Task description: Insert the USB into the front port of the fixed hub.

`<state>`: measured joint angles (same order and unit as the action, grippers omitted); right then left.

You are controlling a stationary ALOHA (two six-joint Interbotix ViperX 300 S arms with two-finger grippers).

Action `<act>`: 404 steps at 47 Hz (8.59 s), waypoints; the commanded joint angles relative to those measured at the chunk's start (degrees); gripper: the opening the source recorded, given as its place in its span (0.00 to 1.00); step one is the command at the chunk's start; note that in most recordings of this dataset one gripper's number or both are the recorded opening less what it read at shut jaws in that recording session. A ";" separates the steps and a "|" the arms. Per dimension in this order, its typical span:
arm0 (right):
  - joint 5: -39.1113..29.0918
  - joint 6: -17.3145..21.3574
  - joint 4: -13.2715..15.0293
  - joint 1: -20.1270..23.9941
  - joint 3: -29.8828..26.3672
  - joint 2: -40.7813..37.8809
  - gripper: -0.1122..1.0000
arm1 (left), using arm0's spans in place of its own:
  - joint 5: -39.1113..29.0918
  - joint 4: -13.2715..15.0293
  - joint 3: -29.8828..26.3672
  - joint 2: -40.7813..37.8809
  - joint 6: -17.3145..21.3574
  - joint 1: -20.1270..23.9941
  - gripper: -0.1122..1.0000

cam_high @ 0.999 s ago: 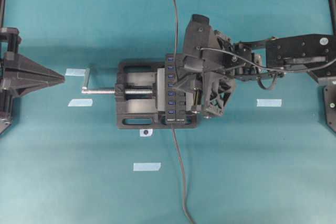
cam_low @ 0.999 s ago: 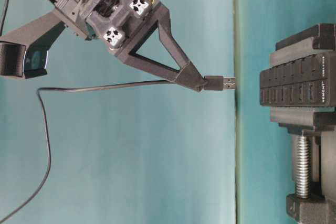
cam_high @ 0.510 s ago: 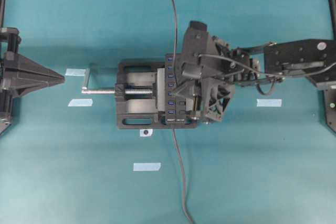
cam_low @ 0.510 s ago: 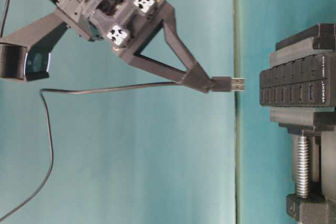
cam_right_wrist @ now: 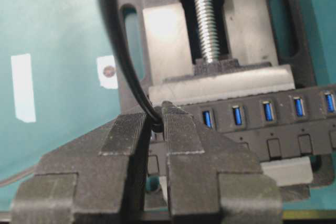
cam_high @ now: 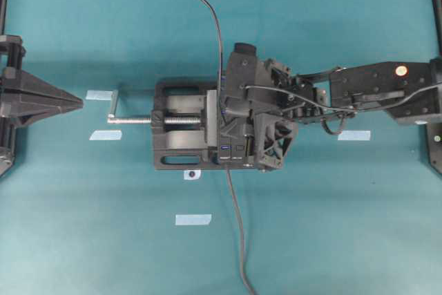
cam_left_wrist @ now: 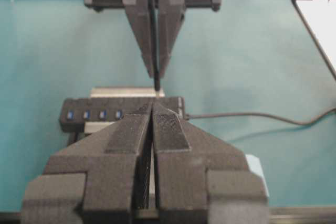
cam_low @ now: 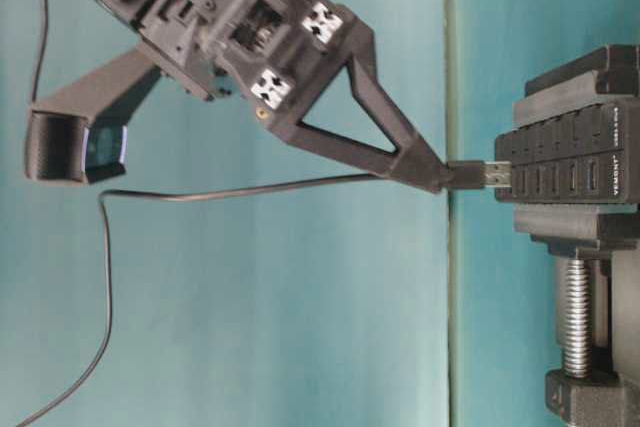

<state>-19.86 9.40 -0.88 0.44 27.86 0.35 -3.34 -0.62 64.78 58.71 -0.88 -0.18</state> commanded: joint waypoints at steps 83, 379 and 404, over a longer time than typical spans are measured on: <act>3.16 2.99 -0.09 1.67 0.26 -2.37 0.14 | 0.26 -0.09 -0.62 -0.26 -0.09 -0.09 0.10; 3.52 4.92 0.53 2.81 1.23 -4.57 0.75 | 1.58 -0.09 -0.26 -0.09 -0.09 -0.09 0.10; 3.69 4.83 1.14 0.79 2.37 -0.97 0.75 | 1.58 -0.09 -0.26 -0.09 -0.09 -0.09 0.10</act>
<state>-16.52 13.80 0.18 1.32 30.59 -3.16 -2.29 -0.62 65.04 58.89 -0.97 -0.18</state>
